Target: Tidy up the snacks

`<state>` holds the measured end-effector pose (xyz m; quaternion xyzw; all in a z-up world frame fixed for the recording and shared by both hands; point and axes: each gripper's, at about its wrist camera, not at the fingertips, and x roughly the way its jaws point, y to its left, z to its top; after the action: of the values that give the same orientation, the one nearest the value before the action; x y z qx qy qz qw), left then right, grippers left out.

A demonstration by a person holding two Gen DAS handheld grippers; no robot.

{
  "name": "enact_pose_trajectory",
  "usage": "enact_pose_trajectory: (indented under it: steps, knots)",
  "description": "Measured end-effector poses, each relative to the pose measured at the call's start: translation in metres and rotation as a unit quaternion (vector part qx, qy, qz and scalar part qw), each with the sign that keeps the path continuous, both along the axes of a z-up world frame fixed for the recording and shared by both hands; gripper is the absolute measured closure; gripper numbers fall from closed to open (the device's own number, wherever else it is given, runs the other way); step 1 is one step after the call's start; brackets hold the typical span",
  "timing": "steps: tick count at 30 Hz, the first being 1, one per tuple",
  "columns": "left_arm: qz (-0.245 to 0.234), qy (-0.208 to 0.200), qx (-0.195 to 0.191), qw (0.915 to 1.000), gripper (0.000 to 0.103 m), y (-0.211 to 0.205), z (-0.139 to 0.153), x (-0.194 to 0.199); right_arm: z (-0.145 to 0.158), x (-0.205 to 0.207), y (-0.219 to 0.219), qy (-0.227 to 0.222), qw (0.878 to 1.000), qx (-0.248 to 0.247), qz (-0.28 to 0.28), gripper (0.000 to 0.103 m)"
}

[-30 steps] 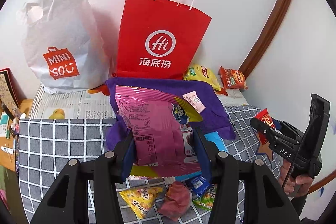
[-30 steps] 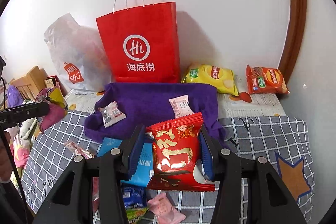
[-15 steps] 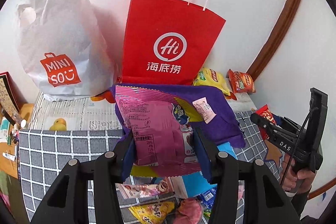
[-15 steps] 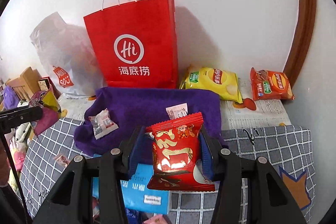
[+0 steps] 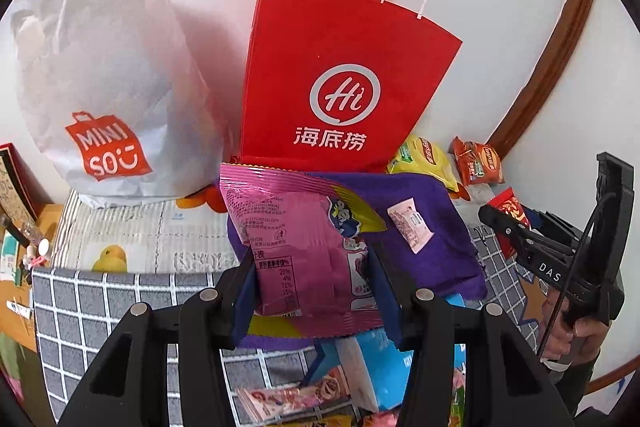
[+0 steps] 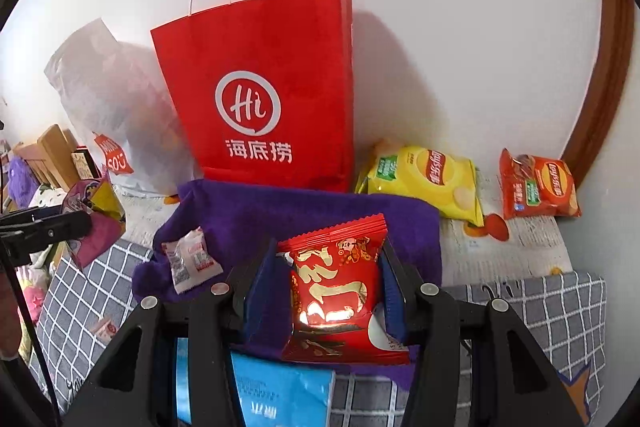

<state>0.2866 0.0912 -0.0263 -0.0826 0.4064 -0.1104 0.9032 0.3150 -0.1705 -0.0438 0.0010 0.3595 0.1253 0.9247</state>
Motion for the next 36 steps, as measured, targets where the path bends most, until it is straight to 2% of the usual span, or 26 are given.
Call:
enact_pose_trajectory:
  steps: [8, 20, 24, 31, 36]
  knots:
    - [-0.006, -0.011, 0.018, 0.9998, 0.054, -0.005, 0.002, 0.027, 0.007, 0.024, 0.002, -0.014, 1.0, 0.004, 0.004, 0.054]
    - [-0.006, 0.003, 0.0, 1.0, 0.054, 0.0, -0.022, 0.068, -0.034, 0.055, -0.005, 0.025, 1.0, -0.001, 0.012, 0.054]
    - [-0.003, 0.02, -0.015, 0.9997, 0.054, 0.004, -0.038, 0.082, -0.046, 0.061, -0.002, 0.045, 0.998, 0.005, 0.038, 0.054]
    - [-0.015, 0.065, 0.005, 0.9977, 0.054, -0.01, -0.068, 0.095, -0.078, 0.07, 0.011, 0.083, 0.994, -0.022, 0.072, 0.054]
    - [-0.02, 0.091, 0.013, 0.9956, 0.054, -0.018, -0.084, 0.101, -0.096, 0.075, 0.018, 0.107, 0.991, -0.043, 0.073, 0.054]
